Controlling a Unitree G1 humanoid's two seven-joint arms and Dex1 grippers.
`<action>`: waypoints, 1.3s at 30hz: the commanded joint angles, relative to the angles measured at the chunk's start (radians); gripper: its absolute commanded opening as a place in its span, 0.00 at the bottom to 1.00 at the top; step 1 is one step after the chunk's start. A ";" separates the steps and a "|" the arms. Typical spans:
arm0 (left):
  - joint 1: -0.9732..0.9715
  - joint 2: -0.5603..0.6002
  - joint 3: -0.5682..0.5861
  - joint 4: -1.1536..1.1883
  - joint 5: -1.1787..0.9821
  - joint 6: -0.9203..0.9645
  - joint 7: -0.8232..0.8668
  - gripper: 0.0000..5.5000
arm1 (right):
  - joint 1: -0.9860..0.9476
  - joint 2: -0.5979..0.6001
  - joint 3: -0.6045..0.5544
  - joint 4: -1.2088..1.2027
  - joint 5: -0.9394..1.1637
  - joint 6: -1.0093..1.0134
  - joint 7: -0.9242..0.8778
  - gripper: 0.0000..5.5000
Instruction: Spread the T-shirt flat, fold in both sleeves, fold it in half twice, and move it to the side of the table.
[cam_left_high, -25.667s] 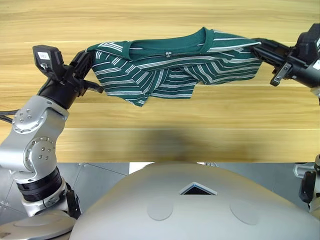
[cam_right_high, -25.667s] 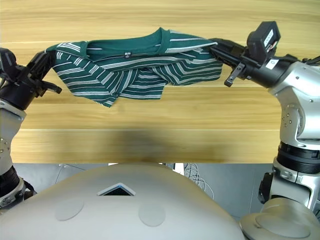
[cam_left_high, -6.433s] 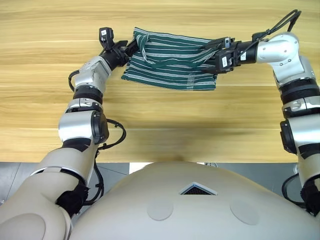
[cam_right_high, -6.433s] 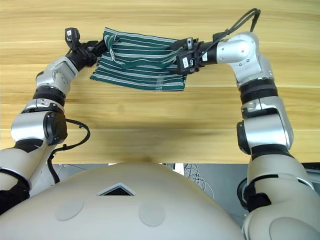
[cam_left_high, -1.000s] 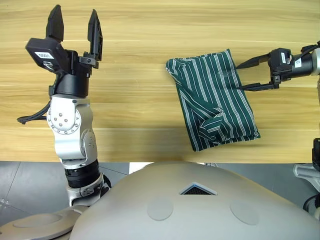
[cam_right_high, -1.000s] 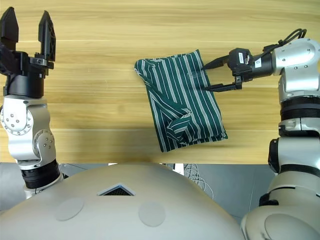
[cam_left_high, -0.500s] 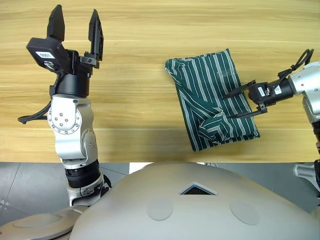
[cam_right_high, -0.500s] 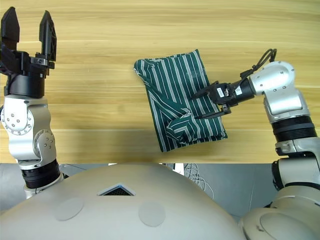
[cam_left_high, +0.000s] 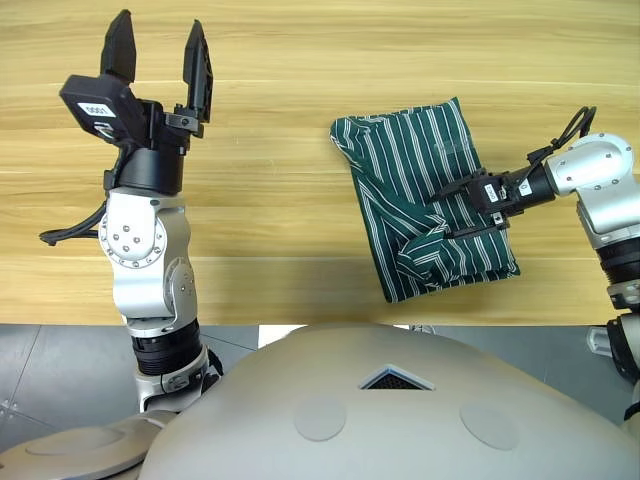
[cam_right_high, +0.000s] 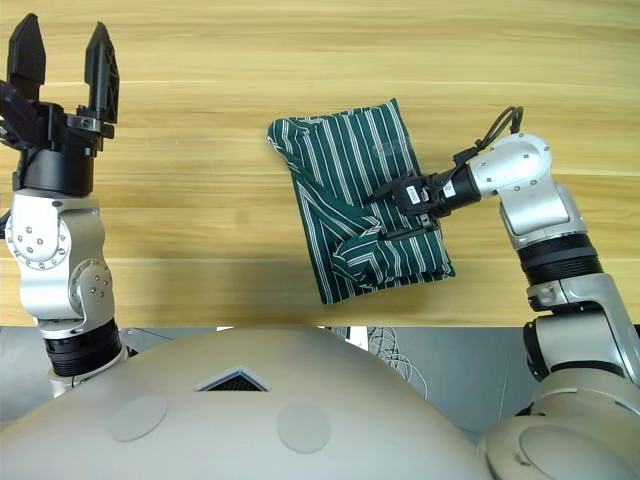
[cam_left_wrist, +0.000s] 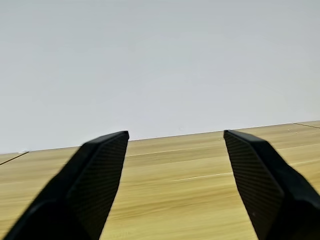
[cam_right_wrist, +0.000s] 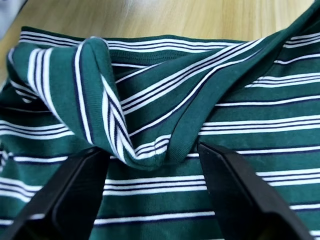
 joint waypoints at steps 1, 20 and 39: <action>-0.009 0.009 -0.003 0.008 -0.002 0.015 -0.005 0.62 | 0.012 0.012 -0.010 -0.059 0.009 0.007 -0.021 0.59; -0.017 0.004 -0.011 0.025 -0.005 0.006 -0.013 0.62 | 0.164 0.067 0.011 -0.394 0.078 0.082 -0.121 0.59; -0.001 0.001 -0.038 0.030 0.017 -0.008 -0.007 0.62 | -0.031 0.063 -0.121 0.014 0.105 0.071 -0.097 0.59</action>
